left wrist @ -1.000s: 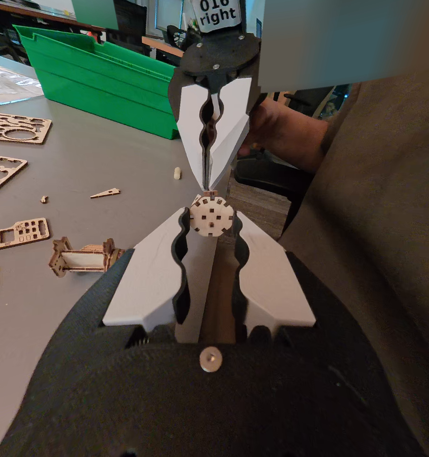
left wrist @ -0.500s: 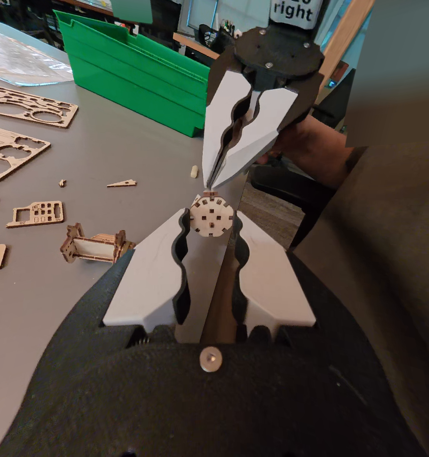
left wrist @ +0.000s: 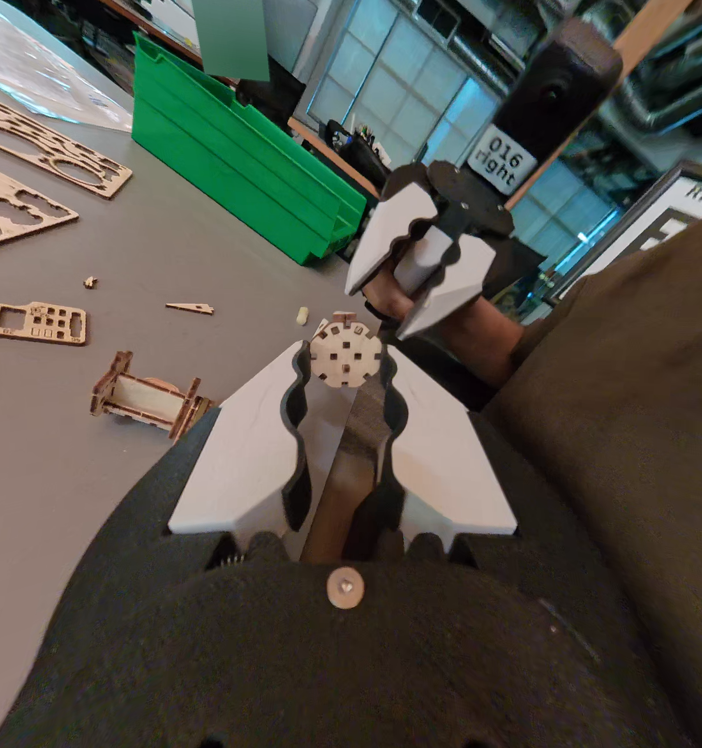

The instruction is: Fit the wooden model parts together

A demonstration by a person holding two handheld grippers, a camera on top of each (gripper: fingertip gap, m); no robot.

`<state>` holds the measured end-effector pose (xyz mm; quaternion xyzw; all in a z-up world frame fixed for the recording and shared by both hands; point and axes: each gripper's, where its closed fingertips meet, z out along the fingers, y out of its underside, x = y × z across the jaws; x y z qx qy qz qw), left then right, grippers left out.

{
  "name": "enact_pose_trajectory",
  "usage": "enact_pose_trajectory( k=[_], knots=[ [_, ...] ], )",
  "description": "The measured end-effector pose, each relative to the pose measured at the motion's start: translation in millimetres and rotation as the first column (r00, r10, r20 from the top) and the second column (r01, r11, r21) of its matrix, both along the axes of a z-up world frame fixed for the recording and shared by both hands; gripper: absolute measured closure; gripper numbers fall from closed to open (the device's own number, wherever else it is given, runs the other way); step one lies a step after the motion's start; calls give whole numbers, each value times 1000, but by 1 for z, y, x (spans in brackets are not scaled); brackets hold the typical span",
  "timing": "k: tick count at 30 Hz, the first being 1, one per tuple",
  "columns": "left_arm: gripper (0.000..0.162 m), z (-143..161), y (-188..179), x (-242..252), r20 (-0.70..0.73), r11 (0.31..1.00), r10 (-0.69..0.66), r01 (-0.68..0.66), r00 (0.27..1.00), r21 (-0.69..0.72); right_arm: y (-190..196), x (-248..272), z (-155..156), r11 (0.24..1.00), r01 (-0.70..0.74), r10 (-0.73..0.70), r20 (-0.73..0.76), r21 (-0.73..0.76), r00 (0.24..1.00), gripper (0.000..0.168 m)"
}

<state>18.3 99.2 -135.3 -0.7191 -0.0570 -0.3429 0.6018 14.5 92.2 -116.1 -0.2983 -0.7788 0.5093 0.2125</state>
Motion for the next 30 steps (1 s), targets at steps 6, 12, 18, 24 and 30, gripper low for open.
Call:
enact_pose_trajectory(
  k=[6, 12, 18, 24, 30],
  knots=[
    [131, 6, 3, -7, 248, 1000, 21, -20, 968, -8, -5, 1, -16, 960, 22, 12, -118, 279, 993, 103],
    [131, 6, 3, -6, 303, 1000, 13, -10, 953, -12, -4, -7, -22, 871, 126, 13, -278, 475, 960, 112],
    [132, 6, 3, -1, 287, 1000, -9, 12, 958, -12, -6, -8, -23, 856, 132, 29, -302, 499, 953, 125],
    [132, 4, 3, 3, 306, 999, -24, 32, 952, -22, -7, -9, -20, 851, 148, 34, -333, 503, 942, 134],
    [132, 4, 2, 5, 336, 998, -44, 56, 941, -25, -8, -7, -20, 864, 127, 51, -336, 487, 941, 134]
  ],
)
